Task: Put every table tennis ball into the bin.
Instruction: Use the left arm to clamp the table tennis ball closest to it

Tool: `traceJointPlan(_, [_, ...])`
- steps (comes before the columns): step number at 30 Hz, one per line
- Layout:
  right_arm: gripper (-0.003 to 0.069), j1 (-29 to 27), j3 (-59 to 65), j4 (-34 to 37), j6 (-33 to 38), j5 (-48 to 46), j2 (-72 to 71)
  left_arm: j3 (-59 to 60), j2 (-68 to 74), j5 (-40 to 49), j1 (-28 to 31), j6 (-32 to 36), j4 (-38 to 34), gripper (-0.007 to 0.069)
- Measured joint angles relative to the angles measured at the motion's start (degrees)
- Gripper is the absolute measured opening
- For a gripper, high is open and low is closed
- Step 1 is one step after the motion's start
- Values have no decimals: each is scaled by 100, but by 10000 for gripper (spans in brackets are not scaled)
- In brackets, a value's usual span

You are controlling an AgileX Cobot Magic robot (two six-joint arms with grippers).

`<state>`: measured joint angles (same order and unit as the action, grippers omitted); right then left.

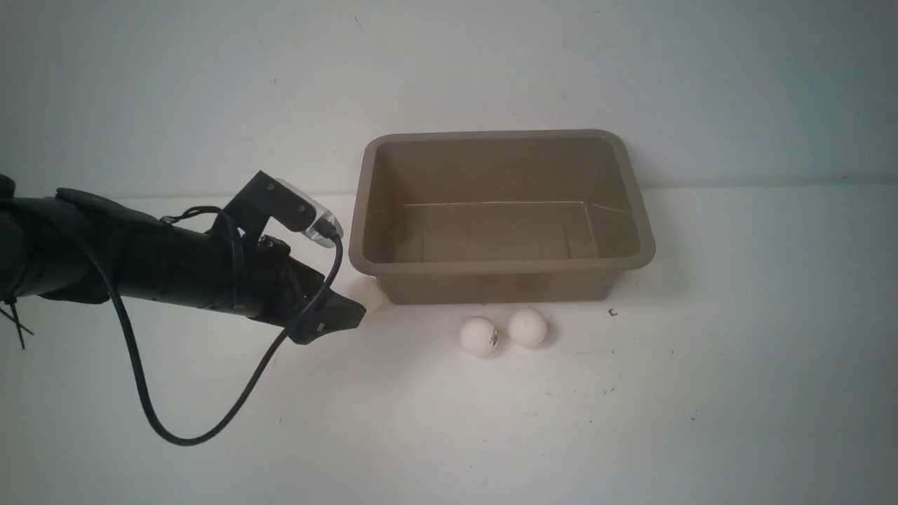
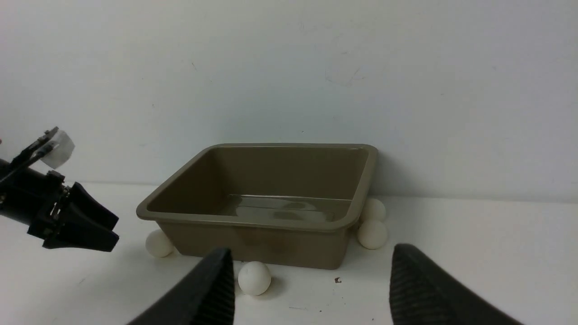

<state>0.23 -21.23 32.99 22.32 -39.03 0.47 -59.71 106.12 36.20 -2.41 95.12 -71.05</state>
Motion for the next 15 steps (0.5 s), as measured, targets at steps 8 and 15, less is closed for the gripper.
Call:
traceJointPlan(8, [423,0,0,0,5,-29,0,-324,552,-170,0,934,-548,576])
traceJointPlan(15, [423,0,0,0,5,-110,0,-335,829,-196,-2,1965,-1492,576])
